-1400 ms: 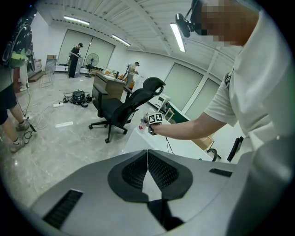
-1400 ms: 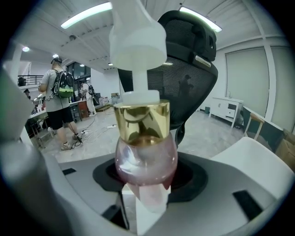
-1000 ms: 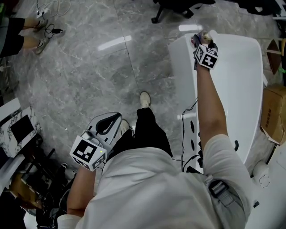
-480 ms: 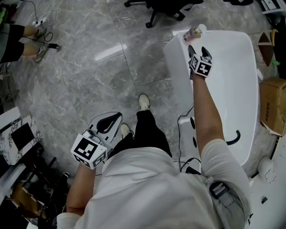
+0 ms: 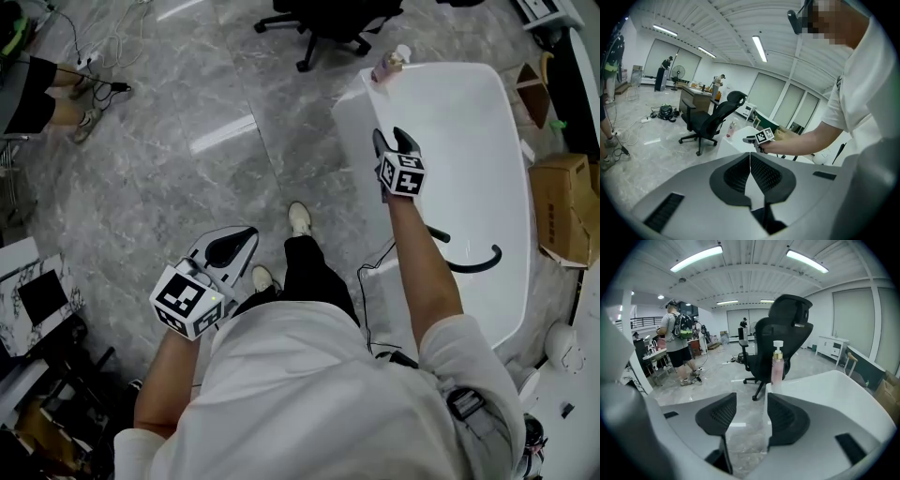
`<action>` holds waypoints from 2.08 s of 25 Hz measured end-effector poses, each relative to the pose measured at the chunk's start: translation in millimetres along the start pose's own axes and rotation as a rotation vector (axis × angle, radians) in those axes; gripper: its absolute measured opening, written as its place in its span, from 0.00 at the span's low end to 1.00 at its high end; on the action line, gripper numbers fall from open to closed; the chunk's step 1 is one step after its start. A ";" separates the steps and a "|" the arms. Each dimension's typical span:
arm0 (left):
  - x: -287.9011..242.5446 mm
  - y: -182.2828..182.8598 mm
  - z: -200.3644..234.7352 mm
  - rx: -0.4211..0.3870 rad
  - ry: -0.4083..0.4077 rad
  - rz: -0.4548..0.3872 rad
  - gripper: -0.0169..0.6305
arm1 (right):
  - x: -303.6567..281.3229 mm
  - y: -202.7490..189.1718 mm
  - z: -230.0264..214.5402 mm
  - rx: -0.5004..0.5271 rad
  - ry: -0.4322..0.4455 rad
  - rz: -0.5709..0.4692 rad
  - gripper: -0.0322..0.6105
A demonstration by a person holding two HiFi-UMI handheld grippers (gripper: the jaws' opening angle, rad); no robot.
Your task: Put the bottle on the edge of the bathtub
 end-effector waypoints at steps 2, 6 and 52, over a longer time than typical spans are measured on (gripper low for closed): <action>11.3 -5.7 -5.9 -0.011 -0.010 -0.013 0.05 | 23.7 -3.4 19.3 0.016 0.025 -0.008 0.37; 35.4 -17.5 -16.9 -0.042 -0.023 -0.041 0.05 | 72.3 -8.4 55.5 0.042 0.066 -0.023 0.36; 212.4 -147.8 -129.9 -0.064 -0.024 -0.171 0.05 | 409.4 -97.5 306.0 0.201 0.405 -0.116 0.08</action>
Point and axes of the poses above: the fingertips, and each gripper's own axes: x backward along the fingers, z to its left, y out of its top, the point moved 6 cm from there along x, backward along the fingers, and after that the axes turned 3 degrees about -x, right-handed, at the moved point
